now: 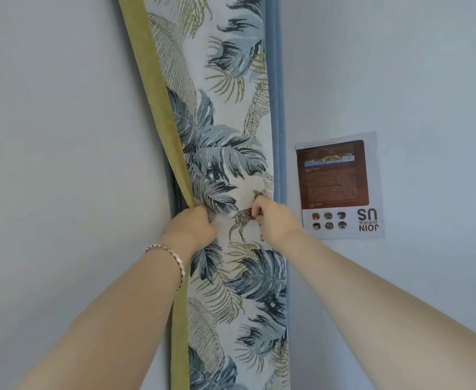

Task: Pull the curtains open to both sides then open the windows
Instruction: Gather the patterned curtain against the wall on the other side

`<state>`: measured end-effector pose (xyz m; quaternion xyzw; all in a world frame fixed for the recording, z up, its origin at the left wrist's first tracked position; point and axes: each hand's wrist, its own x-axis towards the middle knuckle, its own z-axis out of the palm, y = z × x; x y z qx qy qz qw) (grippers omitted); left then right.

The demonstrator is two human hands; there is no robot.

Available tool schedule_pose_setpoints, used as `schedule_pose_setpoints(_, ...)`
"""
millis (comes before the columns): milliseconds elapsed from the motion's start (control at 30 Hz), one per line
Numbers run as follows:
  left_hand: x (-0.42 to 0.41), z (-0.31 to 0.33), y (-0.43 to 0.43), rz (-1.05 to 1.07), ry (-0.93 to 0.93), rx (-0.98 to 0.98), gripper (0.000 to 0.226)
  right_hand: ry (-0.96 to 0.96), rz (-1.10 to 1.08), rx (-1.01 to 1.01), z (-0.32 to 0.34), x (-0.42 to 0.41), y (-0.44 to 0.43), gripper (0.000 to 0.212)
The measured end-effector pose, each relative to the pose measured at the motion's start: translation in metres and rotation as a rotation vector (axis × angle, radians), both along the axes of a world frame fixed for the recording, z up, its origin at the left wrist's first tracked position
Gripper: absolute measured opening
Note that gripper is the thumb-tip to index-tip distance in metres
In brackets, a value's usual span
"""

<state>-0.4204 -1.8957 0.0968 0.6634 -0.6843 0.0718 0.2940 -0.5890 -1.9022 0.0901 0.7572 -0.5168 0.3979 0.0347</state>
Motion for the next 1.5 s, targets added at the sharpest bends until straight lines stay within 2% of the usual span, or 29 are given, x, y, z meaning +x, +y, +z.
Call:
schedule_pose_setpoints(100,0.008,-0.006,0.032,-0.005,-0.039,0.057,0.027,0.094,-0.026,0.001,-0.017,0.003,0.03,0.02)
schedule_pose_setpoints(200,0.018,-0.011,0.078,-0.037,-0.014,0.118,0.019,0.12,-0.04,0.063,-0.024,0.013,0.072,0.024)
schedule_pose_setpoints(300,0.031,-0.013,0.131,-0.052,0.087,0.168,0.017,0.091,-0.027,0.206,-0.026,0.025,0.125,0.029)
schedule_pose_setpoints(367,0.036,-0.015,0.166,-0.044,0.15,0.174,0.025,0.034,-0.007,0.177,-0.025,0.033,0.159,0.025)
schedule_pose_setpoints(433,0.04,-0.014,0.205,-0.018,0.234,0.055,0.043,-0.061,0.034,0.06,-0.02,0.042,0.198,0.022)
schedule_pose_setpoints(500,0.043,-0.008,0.243,-0.026,0.286,-0.227,0.052,-0.153,0.07,-0.052,-0.013,0.051,0.233,0.023)
schedule_pose_setpoints(567,0.051,0.007,0.277,-0.08,0.247,-0.527,0.061,-0.191,0.079,-0.174,-0.004,0.06,0.267,0.022)
schedule_pose_setpoints(633,0.061,0.028,0.306,-0.132,0.21,-0.709,0.066,-0.21,0.069,-0.323,0.006,0.069,0.297,0.029)
schedule_pose_setpoints(700,0.069,0.046,0.324,-0.15,0.167,-0.734,0.065,-0.233,0.075,-0.433,0.017,0.079,0.319,0.044)
schedule_pose_setpoints(800,0.073,0.064,0.34,-0.232,0.171,-0.598,0.064,-0.288,0.116,-0.442,0.028,0.092,0.338,0.077)
schedule_pose_setpoints(867,0.074,0.072,0.346,-0.256,0.175,-0.55,0.065,-0.348,0.089,-0.399,0.035,0.099,0.344,0.092)
schedule_pose_setpoints(933,0.073,0.08,0.348,-0.241,0.11,-0.599,0.066,-0.3,-0.025,-0.368,0.042,0.102,0.344,0.091)
schedule_pose_setpoints(1033,0.063,0.094,0.34,-0.161,-0.045,-0.635,0.065,-0.153,-0.098,-0.292,0.057,0.105,0.336,0.068)
schedule_pose_setpoints(1133,0.054,0.111,0.32,-0.11,-0.044,-0.539,0.063,-0.128,-0.047,-0.204,0.072,0.103,0.323,0.054)
schedule_pose_setpoints(1200,0.052,0.117,0.3,-0.097,-0.043,-0.491,0.063,-0.131,-0.012,-0.133,0.079,0.098,0.311,0.036)
schedule_pose_setpoints(1267,0.05,0.119,0.277,-0.095,-0.057,-0.474,0.063,-0.126,0.0,-0.079,0.084,0.092,0.293,0.031)
schedule_pose_setpoints(1333,0.044,0.12,0.249,-0.089,-0.072,-0.466,0.064,-0.117,-0.008,-0.052,0.089,0.084,0.267,0.036)
schedule_pose_setpoints(1400,0.036,0.122,0.222,-0.056,-0.089,-0.463,0.065,-0.126,-0.004,-0.045,0.092,0.075,0.24,0.031)
schedule_pose_setpoints(1500,0.021,0.124,0.173,-0.001,-0.093,-0.513,0.065,-0.164,-0.04,-0.085,0.091,0.063,0.192,0.041)
